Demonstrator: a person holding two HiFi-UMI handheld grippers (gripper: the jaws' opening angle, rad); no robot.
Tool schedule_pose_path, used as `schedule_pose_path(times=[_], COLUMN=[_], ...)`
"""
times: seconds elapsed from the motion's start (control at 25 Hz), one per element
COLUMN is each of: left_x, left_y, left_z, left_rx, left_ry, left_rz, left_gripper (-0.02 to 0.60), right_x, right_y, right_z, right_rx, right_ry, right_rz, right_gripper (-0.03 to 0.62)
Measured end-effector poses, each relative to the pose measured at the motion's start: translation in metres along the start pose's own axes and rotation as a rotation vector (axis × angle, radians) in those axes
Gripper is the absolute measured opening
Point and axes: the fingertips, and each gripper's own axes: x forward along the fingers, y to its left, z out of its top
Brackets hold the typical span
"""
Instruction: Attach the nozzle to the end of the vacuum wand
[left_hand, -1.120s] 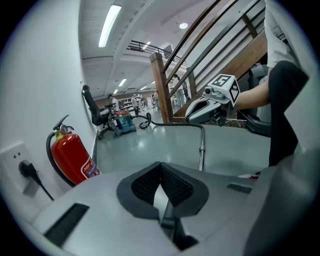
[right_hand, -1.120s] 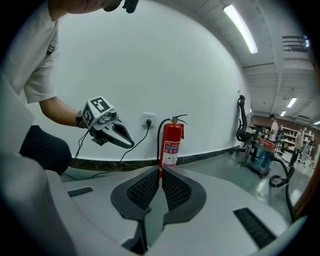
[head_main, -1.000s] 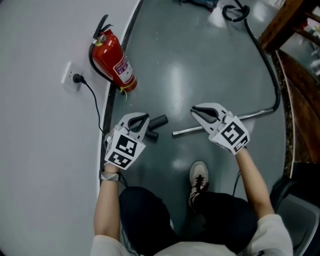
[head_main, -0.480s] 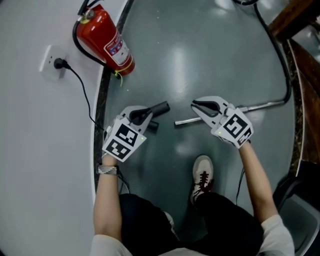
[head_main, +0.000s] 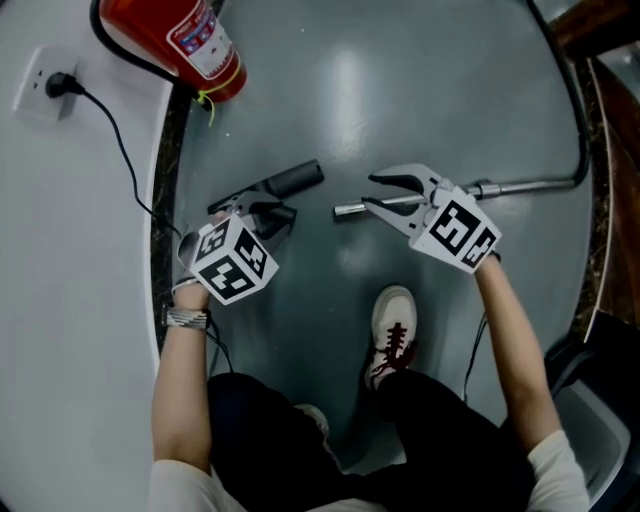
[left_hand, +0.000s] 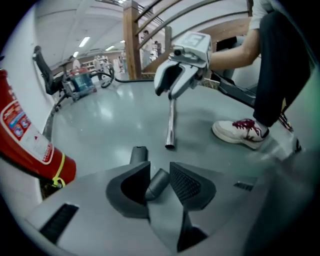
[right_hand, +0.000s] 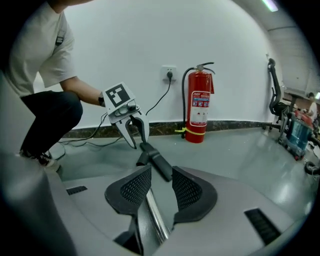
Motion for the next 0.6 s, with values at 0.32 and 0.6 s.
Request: schedule_pose_path(times=[0.32, 0.6], left_x=[0.028, 0.048], left_y=[-0.014, -0.020], left_z=[-0.026, -0.035], left_rx=[0.097, 0.171], left_ry=[0.144, 0.197], left_rz=[-0.073, -0.104], left_gripper=[0.196, 0.224], right_x=[0.031, 0.046], right_y=[0.023, 0.030], right_z=[-0.066, -0.112], right_rx=[-0.036, -0.187], right_ry=[0.164, 0.344], right_rz=[0.179, 0.240], right_gripper=[0.167, 0.183])
